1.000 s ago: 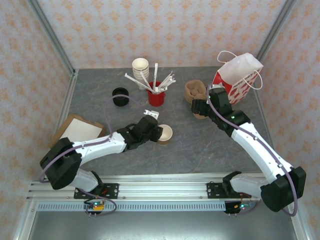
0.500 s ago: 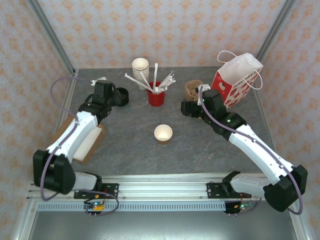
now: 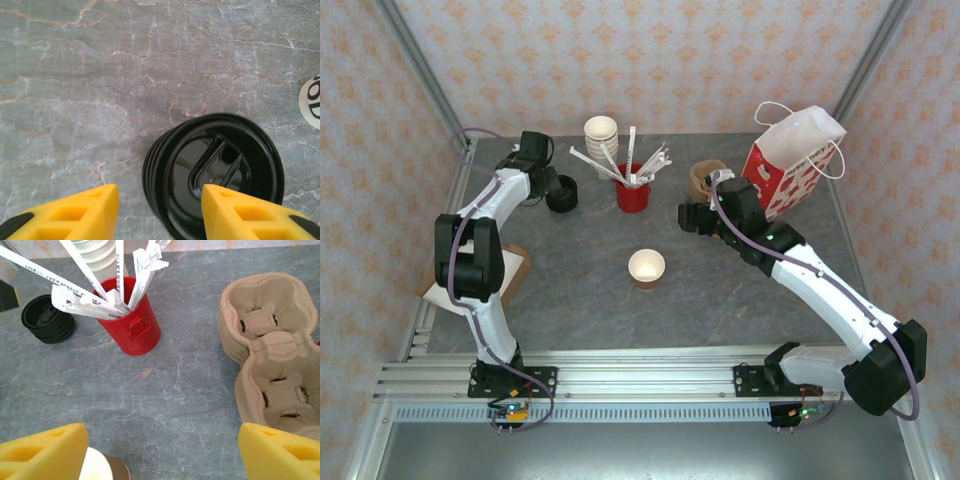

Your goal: Pack the takeout coffee

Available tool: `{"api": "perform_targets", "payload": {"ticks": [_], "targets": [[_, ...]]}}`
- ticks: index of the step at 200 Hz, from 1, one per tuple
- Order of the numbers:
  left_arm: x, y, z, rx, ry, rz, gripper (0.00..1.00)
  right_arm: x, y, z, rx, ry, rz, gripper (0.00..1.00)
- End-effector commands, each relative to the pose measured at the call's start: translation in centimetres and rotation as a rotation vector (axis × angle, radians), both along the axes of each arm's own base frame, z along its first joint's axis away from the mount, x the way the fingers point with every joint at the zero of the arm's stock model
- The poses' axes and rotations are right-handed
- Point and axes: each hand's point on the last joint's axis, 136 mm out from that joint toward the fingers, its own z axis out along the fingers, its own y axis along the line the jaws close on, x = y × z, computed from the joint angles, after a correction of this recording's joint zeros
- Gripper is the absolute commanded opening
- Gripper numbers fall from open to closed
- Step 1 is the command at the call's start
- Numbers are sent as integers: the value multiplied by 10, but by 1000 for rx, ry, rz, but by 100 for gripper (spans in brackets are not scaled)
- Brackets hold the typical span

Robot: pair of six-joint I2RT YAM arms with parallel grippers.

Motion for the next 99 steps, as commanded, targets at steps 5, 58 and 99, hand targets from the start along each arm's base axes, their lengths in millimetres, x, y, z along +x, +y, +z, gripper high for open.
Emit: {"api": "perform_targets", "payload": {"ticks": [5,58,99], "targets": [[0,5,-11,11,70,-21,46,4,4,6,-1,-17,9,79],[5,2,-24,-4,102,-32,31,3,2,5,-3,-11,5,79],[6,0,-24,-15,94,-36,22,1,1,3,-2,-4,0,79]]}}
